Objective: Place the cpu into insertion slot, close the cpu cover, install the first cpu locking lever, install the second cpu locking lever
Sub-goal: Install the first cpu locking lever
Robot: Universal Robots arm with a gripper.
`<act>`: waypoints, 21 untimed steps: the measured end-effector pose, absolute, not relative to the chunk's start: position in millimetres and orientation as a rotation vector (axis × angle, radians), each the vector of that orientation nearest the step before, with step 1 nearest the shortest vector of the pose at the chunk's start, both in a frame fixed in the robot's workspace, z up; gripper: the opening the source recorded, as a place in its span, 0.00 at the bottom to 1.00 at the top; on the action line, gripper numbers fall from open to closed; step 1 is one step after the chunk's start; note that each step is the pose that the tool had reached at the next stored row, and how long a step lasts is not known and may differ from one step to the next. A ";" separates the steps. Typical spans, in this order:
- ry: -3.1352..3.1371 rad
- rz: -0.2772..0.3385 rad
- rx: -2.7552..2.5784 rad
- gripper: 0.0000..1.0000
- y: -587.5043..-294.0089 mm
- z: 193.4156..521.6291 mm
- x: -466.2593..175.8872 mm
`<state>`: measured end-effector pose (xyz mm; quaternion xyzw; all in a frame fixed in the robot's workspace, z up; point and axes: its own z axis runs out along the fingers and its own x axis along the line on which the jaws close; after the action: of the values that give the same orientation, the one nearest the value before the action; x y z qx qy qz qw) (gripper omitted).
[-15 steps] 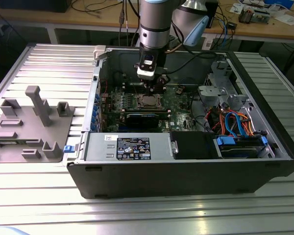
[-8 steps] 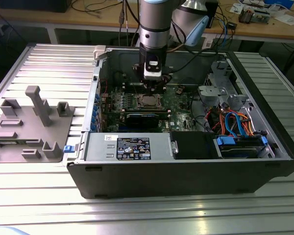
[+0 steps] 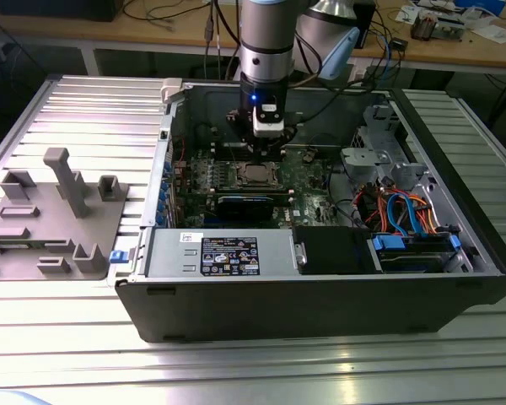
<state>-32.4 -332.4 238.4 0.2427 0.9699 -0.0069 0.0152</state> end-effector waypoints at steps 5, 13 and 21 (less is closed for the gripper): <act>3.030 -0.020 0.703 0.11 -332.4 240.8 -32.3; 3.077 -0.017 0.452 0.11 -332.4 241.0 -32.4; 3.088 -0.015 0.363 0.11 -332.4 246.1 -32.5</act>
<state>-32.5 -332.4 246.1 0.1168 0.9930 -0.0047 0.0161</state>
